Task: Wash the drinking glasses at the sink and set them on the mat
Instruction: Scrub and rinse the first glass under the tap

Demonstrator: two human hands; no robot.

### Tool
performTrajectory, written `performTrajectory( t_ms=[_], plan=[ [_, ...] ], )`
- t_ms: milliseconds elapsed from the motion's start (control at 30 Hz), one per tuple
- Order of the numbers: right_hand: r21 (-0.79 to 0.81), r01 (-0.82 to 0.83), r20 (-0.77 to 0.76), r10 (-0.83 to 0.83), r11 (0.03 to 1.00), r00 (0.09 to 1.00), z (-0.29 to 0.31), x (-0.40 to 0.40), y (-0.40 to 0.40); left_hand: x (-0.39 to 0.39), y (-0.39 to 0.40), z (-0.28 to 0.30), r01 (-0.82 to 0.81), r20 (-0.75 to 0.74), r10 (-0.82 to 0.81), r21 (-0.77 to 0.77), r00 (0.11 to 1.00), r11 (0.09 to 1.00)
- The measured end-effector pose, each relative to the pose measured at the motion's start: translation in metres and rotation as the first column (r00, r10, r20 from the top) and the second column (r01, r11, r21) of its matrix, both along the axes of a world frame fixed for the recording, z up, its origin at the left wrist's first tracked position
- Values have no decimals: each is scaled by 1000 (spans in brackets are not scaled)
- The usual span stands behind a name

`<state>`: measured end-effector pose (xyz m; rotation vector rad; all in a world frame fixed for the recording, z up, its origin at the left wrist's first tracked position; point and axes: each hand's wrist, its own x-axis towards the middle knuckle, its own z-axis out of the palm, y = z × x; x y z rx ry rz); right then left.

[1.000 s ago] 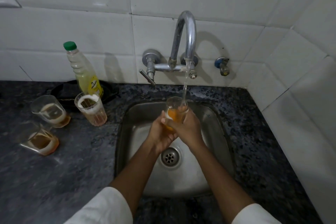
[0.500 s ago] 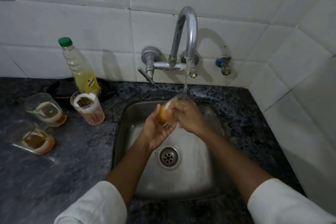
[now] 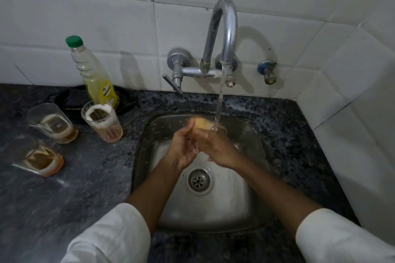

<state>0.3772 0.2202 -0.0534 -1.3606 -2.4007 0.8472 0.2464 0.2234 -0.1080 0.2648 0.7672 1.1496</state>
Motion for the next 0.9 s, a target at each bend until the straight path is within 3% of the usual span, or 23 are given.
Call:
performTrajectory(
  t_ms=[67,100,167,200,233,267,300,333,400,433,500,533,567,600,633,667,700,733,767,800,833,867,900],
  plan=[
    [102,-238,445,170,966,880,2,13,0,-3,5,1,76,-222,-105,-137,969,988],
    [141,-261,492,161,955,855,2,16,1,-3,5,0,99,-291,-146,-171,946,980],
    [160,-99,273,53,982,961,-2,5,-2,-1,-2,-1,101,-250,-128,-120,960,988],
    [77,70,9,-71,995,997,-7,-3,-1,4,-7,0,70,-145,-79,-62,986,996],
    [-132,198,-230,-224,971,947,-7,-10,-1,6,-12,-2,37,-55,-38,-20,998,999],
    [-228,226,-317,-292,947,902,-7,-14,-3,9,-13,-5,5,22,-5,-6,1000,1000],
    [-178,184,-273,-228,967,934,-6,-11,-3,8,-11,-8,-12,32,12,-22,999,1000],
    [-36,81,-88,-84,996,993,-9,-5,-2,6,-8,-8,-11,19,12,-58,1000,998],
    [142,-206,415,130,968,900,-12,7,-1,1,-2,-5,77,-197,-111,-172,974,982],
    [154,-249,498,143,956,855,-15,13,2,0,-2,-7,122,-295,-184,-218,938,968],
    [115,-89,347,44,989,937,-17,5,1,4,-10,-10,145,-263,-193,-192,945,971],
    [33,66,98,-69,997,993,-17,-1,0,8,-17,-10,100,-151,-121,-143,981,985],
    [-136,191,-192,-215,972,958,-17,-9,-1,12,-22,-13,38,-18,-40,-100,999,994],
    [-229,200,-342,-271,953,900,-17,-13,-4,15,-26,-17,-12,104,19,-66,994,998],
    [-183,153,-334,-208,971,919,-17,-10,-7,14,-26,-20,-37,139,44,-51,989,998],
    [-49,54,-165,-61,997,984,-18,-5,-10,11,-24,-19,-25,132,33,-59,991,998],
    [64,-75,122,66,995,990,-21,2,-12,7,-20,-17,27,47,-22,-97,999,995],
    [141,-201,361,139,969,922,-27,10,-14,4,-17,-13,100,-85,-114,-161,990,982],
    [160,-245,476,143,956,868,-33,19,-14,3,-16,-13,151,-210,-193,-201,958,968],
    [161,-202,471,105,966,876,-37,20,-16,4,-18,-14,168,-257,-221,-214,941,962],
    [135,-87,356,34,987,934,-38,14,-19,4,-21,-17,164,-237,-208,-192,949,968],
    [103,77,124,-90,992,988,-38,8,-20,6,-25,-19,128,-142,-151,-156,978,979],
    [-35,241,-125,-244,970,962,-36,-1,-20,9,-29,-21,74,-27,-78,-135,997,988]
  ],
)
